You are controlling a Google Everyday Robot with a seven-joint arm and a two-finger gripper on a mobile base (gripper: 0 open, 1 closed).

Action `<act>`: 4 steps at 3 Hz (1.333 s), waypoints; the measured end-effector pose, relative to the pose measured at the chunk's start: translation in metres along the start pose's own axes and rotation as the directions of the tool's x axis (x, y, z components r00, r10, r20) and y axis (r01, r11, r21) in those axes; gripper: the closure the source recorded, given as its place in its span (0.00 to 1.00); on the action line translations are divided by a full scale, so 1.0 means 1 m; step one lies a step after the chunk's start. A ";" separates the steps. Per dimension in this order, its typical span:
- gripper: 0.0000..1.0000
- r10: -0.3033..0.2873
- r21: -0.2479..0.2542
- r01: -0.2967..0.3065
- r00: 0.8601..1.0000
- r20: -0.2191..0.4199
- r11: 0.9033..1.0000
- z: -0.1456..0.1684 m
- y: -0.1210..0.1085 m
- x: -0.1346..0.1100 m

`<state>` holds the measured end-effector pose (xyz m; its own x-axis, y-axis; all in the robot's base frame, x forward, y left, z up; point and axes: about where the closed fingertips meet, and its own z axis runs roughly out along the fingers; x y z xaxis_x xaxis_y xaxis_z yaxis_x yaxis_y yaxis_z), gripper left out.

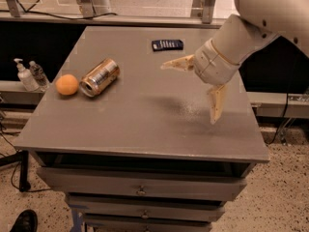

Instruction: Knock orange can over

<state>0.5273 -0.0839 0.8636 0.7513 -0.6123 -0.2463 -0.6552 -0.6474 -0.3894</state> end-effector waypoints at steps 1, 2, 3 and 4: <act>0.00 0.084 0.034 -0.085 0.996 0.020 0.996 -0.008 -0.001 0.013; 0.00 0.241 0.085 -0.246 0.968 0.068 0.965 -0.019 0.002 0.037; 0.00 0.407 0.125 -0.424 0.902 0.143 0.897 -0.030 0.002 0.064; 0.00 0.407 0.125 -0.424 0.902 0.143 0.897 -0.030 0.002 0.064</act>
Offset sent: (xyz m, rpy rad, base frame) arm 0.0495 -0.0680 0.0139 0.2432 0.1763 -0.4260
